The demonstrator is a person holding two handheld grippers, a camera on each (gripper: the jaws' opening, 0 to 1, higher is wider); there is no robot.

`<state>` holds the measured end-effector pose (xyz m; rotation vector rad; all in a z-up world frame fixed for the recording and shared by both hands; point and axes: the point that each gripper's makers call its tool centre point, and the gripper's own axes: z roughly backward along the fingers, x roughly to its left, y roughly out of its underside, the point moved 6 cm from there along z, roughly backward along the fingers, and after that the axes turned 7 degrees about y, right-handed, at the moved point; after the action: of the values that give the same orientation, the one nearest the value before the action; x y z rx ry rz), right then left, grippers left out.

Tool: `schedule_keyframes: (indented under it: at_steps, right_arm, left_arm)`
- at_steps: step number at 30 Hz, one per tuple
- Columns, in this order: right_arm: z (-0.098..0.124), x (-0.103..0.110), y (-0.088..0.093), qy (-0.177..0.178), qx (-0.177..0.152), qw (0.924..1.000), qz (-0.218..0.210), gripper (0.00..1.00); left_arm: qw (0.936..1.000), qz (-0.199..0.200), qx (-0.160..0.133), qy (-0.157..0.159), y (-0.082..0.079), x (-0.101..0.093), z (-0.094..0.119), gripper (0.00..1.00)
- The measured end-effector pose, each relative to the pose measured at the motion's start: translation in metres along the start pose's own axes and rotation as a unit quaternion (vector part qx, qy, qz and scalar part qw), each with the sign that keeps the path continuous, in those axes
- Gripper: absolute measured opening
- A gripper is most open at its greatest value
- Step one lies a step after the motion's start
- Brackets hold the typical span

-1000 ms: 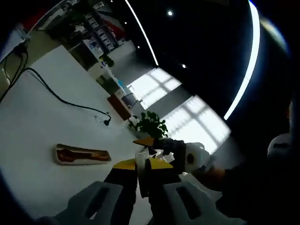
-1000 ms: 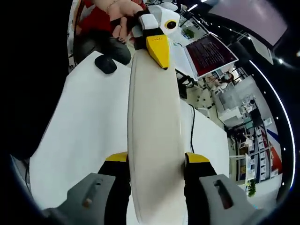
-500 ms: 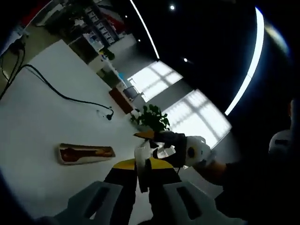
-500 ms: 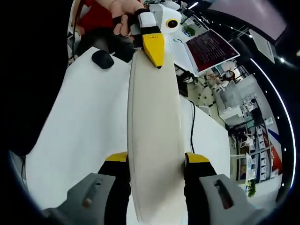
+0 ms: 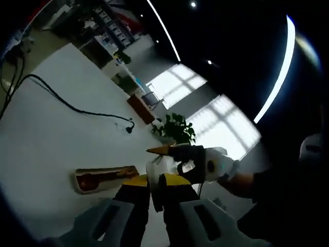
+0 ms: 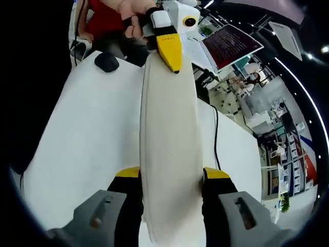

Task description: Arrange the utensils inside the cutlery case until each visible utensil rests in its matching compartment.

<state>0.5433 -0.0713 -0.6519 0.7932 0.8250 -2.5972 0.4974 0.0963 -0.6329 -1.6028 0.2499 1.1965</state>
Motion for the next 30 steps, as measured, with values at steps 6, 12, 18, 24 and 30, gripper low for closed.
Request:
schedule_keyframes:
  at_steps: [6, 12, 18, 24, 30]
  right_arm:
    - [-0.020, -0.009, 0.012, -0.003, -0.002, 1.0000, -0.009, 0.43]
    - [-0.034, -0.004, 0.021, -0.023, 0.001, 0.9996, -0.016, 0.43]
    - [-0.041, 0.001, 0.031, -0.035, 0.008, 0.9989, -0.032, 0.43]
    - [-0.046, 0.004, 0.037, -0.043, 0.010, 0.9986, -0.031, 0.43]
    - [-0.050, 0.006, 0.041, -0.046, 0.012, 0.9982, -0.036, 0.43]
  left_arm:
    - [0.9997, 0.014, -0.008, -0.015, -0.008, 0.022, -0.009, 0.09]
    - [0.9984, 0.033, 0.009, -0.045, -0.002, 0.042, -0.014, 0.10]
    - [0.9975, 0.029, 0.018, -0.062, 0.002, 0.050, -0.023, 0.12]
    - [0.9947, 0.009, 0.040, -0.095, 0.006, 0.061, -0.024, 0.16]
    - [0.9921, -0.004, 0.049, -0.115, 0.009, 0.068, -0.026, 0.18]
